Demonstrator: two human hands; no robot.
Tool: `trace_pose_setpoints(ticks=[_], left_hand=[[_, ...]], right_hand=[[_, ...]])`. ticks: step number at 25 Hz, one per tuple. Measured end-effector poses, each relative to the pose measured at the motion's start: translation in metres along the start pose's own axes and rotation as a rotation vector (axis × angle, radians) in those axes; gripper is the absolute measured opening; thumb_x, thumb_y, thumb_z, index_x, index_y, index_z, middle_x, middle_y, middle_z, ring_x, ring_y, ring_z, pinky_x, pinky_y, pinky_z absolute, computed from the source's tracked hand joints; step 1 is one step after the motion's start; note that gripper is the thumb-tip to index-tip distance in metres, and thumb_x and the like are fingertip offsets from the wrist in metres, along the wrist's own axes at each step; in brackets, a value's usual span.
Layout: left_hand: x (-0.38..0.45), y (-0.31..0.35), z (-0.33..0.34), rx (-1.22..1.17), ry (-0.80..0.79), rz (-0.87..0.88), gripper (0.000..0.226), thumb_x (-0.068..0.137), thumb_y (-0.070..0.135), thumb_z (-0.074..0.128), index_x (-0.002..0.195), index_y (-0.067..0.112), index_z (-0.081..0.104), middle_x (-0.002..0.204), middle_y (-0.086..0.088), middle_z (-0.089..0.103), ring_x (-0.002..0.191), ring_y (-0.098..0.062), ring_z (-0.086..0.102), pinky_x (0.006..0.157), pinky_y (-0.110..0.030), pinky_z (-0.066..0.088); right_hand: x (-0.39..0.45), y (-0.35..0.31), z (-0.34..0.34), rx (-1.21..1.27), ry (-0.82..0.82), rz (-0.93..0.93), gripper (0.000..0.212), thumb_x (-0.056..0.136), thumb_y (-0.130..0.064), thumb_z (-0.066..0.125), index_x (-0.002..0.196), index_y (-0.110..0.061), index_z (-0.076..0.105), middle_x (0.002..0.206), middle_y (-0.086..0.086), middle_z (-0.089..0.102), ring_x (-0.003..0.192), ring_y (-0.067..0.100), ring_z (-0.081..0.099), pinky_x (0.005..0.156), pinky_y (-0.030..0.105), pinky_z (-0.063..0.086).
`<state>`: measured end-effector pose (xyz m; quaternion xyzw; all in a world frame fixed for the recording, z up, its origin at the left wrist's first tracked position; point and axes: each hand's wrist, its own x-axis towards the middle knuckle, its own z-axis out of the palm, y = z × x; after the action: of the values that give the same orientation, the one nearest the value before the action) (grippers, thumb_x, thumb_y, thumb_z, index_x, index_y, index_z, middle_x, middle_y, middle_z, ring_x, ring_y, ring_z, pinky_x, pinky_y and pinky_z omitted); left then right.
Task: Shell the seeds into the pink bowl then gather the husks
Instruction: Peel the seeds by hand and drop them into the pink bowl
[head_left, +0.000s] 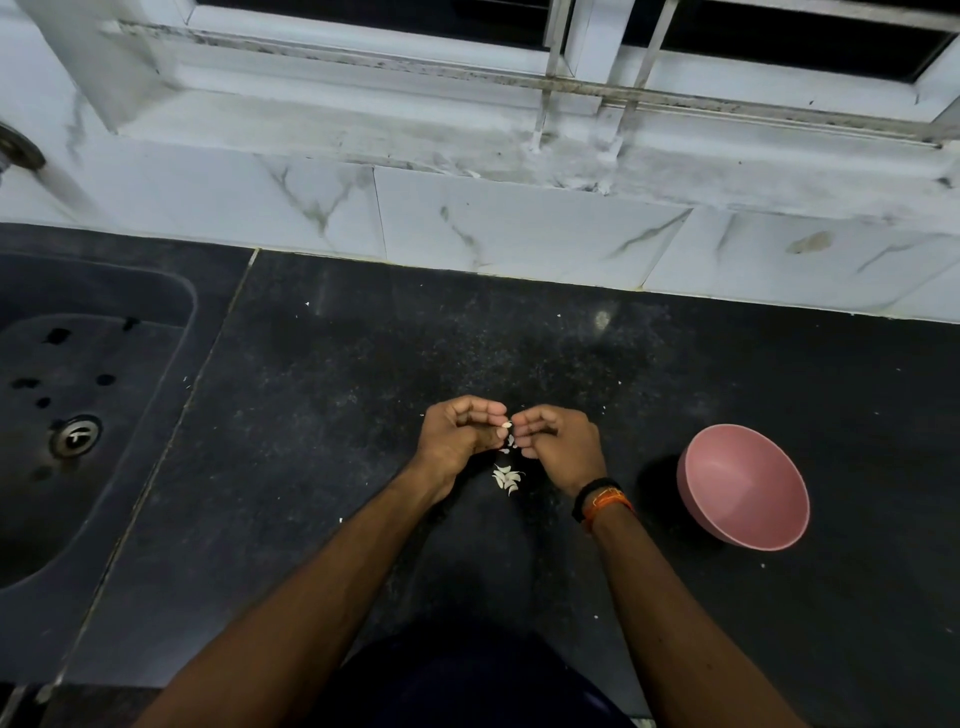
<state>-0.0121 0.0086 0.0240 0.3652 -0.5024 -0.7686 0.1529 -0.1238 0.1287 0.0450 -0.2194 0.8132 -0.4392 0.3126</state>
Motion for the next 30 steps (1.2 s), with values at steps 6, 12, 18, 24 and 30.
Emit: trace_pose_setpoints(ticks=[6,12,18,24,30], left_hand=[[0.000,0.000,-0.001,0.050,-0.003,0.053,0.030,0.075,-0.019,0.073,0.100,-0.003,0.072,0.093,-0.020,0.074,0.081,-0.019,0.073,0.076,-0.028,0.060],[0.000,-0.002,0.000,0.029,0.005,0.041,0.028,0.075,-0.016,0.075,0.100,-0.002,0.073,0.093,-0.019,0.076,0.087,-0.024,0.074,0.081,-0.033,0.060],[-0.003,0.001,0.002,-0.111,-0.018,-0.046,0.023,0.083,-0.013,0.068,0.104,-0.006,0.071,0.100,-0.025,0.074,0.092,-0.031,0.074,0.087,-0.040,0.061],[-0.004,-0.001,0.008,-0.126,0.026,-0.064,0.021,0.085,-0.010,0.069,0.107,-0.008,0.069,0.095,-0.023,0.073,0.089,-0.030,0.072,0.083,-0.036,0.062],[-0.002,-0.005,0.010,0.018,0.075,-0.011,0.028,0.080,-0.016,0.070,0.105,-0.002,0.070,0.097,-0.017,0.075,0.093,-0.025,0.073,0.086,-0.035,0.060]], right_hand=[[0.001,0.000,0.002,0.151,-0.007,0.123,0.016,0.093,-0.005,0.065,0.088,-0.014,0.077,0.089,0.007,0.078,0.083,0.015,0.077,0.073,0.031,0.063],[0.000,0.001,0.006,0.263,-0.049,0.116,0.004,0.090,-0.011,0.076,0.087,-0.013,0.078,0.090,0.009,0.079,0.086,0.022,0.077,0.075,0.033,0.062],[-0.002,0.001,0.004,0.250,-0.026,0.094,0.005,0.090,-0.008,0.074,0.088,-0.011,0.076,0.089,0.010,0.078,0.082,0.020,0.077,0.074,0.033,0.063],[-0.005,0.000,0.002,0.390,0.026,0.159,0.013,0.095,-0.005,0.059,0.089,0.000,0.069,0.092,0.017,0.077,0.086,0.027,0.077,0.078,0.036,0.063],[-0.004,-0.007,-0.003,0.751,-0.046,0.382,0.018,0.098,-0.012,0.043,0.087,-0.008,0.056,0.101,0.025,0.076,0.097,0.036,0.075,0.093,0.050,0.059]])
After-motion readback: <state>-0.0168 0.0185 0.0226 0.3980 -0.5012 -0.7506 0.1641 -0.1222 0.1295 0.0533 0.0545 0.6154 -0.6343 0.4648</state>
